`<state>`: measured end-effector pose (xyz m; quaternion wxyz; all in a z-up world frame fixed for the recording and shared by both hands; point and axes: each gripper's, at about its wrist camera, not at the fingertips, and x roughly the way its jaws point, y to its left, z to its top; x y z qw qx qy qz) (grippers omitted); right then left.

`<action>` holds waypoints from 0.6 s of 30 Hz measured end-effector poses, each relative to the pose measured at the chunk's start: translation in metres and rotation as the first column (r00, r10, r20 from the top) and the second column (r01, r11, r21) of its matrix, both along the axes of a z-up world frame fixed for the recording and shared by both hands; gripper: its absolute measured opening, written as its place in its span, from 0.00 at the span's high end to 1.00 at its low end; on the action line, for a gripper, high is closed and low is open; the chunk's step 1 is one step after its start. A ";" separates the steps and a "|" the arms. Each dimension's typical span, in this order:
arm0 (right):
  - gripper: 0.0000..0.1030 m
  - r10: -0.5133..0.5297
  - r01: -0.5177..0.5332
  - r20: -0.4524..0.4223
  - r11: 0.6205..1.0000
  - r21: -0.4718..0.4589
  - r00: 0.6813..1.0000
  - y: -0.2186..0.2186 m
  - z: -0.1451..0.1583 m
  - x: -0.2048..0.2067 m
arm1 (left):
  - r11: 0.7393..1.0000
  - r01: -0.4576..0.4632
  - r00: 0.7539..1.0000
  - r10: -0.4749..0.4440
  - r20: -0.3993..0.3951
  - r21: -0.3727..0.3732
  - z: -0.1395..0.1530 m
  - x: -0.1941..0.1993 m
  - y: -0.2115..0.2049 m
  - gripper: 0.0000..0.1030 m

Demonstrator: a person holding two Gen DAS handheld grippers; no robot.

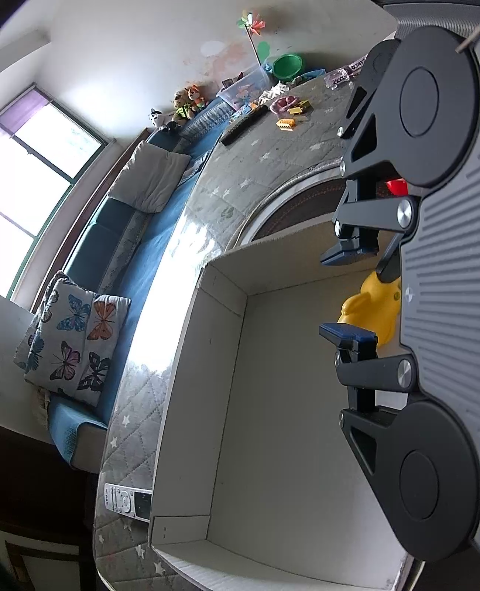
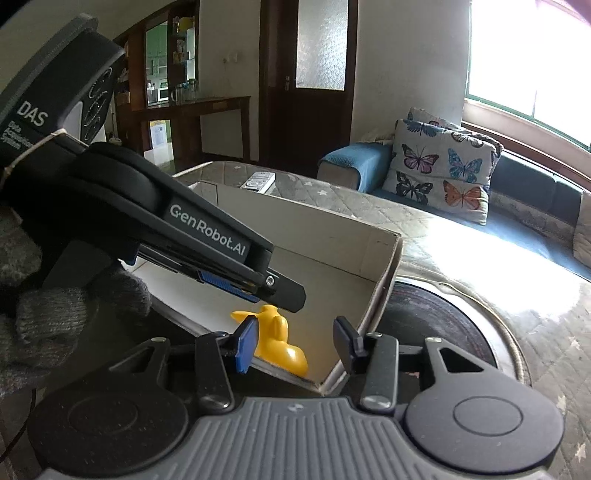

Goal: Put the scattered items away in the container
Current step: 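Carry the duck over the white box and open the right gripper, then move the right gripper back to the yellow plush chick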

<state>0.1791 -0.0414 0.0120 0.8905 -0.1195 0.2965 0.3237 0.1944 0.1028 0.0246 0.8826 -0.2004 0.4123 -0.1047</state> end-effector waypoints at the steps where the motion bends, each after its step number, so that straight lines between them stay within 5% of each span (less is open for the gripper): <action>1: 0.55 -0.001 0.001 0.002 1.000 0.003 1.000 -0.002 0.001 -0.002 | 1.000 0.000 1.000 0.000 0.004 0.001 0.002 -0.002 -0.001 0.65; 18: 0.37 -0.086 0.085 0.033 0.996 0.026 0.996 -0.053 0.014 -0.055 | 0.999 0.015 0.999 -0.016 0.052 0.029 0.018 -0.049 -0.030 0.65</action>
